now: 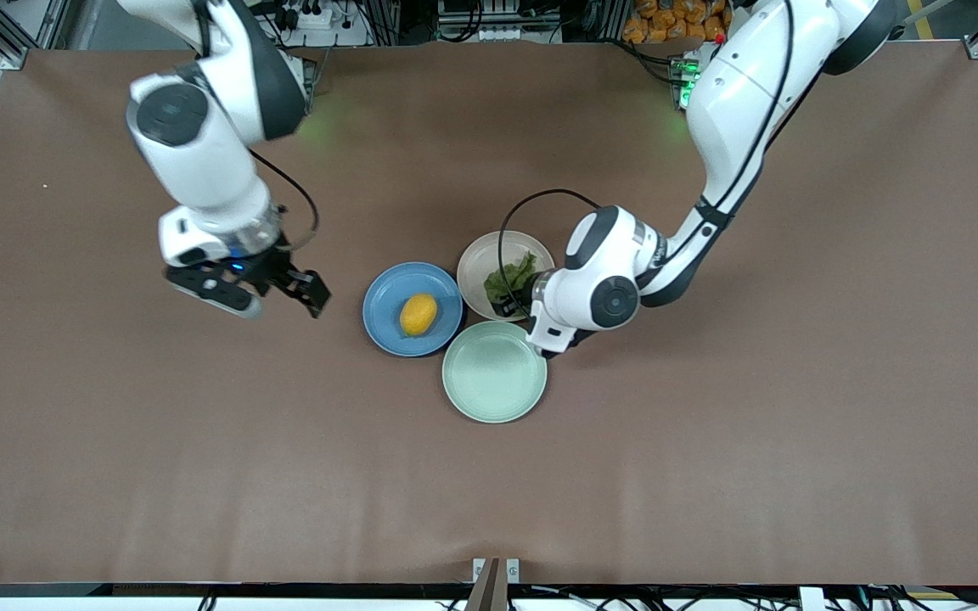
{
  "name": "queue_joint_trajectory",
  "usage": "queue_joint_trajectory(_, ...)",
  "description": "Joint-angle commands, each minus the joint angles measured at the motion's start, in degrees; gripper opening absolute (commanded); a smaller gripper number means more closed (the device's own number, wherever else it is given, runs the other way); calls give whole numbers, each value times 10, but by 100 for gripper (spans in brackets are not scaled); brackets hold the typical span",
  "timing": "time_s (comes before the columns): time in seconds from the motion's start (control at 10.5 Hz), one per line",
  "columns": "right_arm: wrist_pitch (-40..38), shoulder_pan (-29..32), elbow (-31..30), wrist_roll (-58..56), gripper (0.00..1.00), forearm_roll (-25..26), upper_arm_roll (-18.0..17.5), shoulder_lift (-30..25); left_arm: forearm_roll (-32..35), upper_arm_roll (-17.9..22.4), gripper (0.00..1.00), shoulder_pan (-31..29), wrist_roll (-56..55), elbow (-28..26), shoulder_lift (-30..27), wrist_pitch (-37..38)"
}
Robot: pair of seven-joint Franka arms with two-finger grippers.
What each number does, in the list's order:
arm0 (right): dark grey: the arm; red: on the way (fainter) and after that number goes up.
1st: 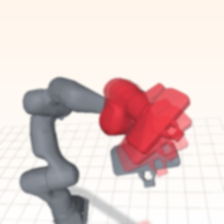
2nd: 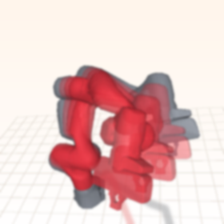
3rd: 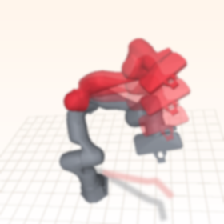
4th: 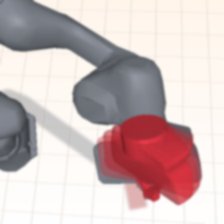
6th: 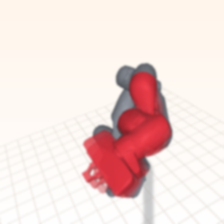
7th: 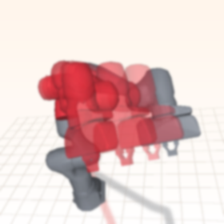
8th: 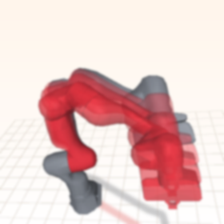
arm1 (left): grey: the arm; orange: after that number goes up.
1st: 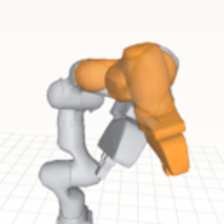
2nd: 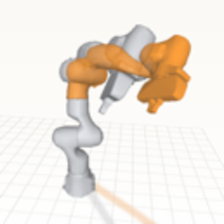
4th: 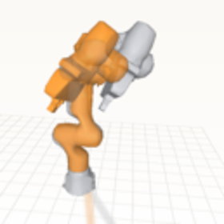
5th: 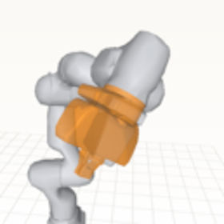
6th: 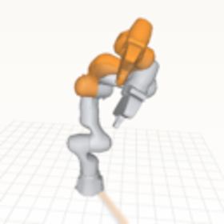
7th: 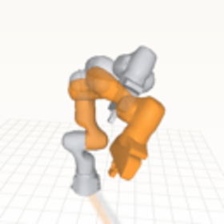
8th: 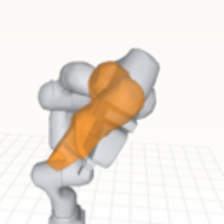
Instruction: Place lemon and lettuce in plates
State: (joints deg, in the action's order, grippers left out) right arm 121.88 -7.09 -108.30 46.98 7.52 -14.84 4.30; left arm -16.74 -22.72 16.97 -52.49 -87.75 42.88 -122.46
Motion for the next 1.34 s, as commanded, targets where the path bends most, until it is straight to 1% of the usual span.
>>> queue_joint_trajectory(0.0, -58, 41, 21, -77, 100, -18, -9, -31, -1, 5, 100, -56, 93, -13, -47, 31)
queue_joint_trajectory(0.1, -84, 56, 42, -120, 100, -29, -6, -32, 0, 7, 100, -75, 128, -13, -70, 54)
queue_joint_trajectory(0.19, -110, 72, 58, -150, 100, -32, -6, -39, 17, 8, 100, -107, 167, -13, -95, 81)
queue_joint_trajectory(0.29, -131, 86, 64, -186, 100, -33, -5, -49, 48, 7, 100, -125, 207, -10, -120, 98)
queue_joint_trajectory(0.48, -164, 89, 69, -255, 100, -36, 29, -68, 106, 7, 100, -159, 261, -9, -171, 121)
queue_joint_trajectory(0.67, -226, 89, 110, -332, 100, -64, 73, -68, 156, 8, 100, -195, 307, -5, -230, 164)
queue_joint_trajectory(0.86, -259, 90, 141, -347, 100, -64, 89, -65, 163, 4, 100, -236, 327, 15, -265, 235)
queue_joint_trajectory(0.96, -262, 91, 145, -357, 100, -64, 90, -65, 164, 4, 100, -247, 328, 16, -291, 245)
queue_joint_trajectory(1.05, -263, 89, 150, -359, 100, -65, 101, -65, 166, 8, 100, -248, 339, 16, -313, 245)
queue_joint_trajectory(1.24, -263, 87, 155, -360, 100, -75, 110, -65, 185, 22, 100, -249, 398, 18, -322, 245)
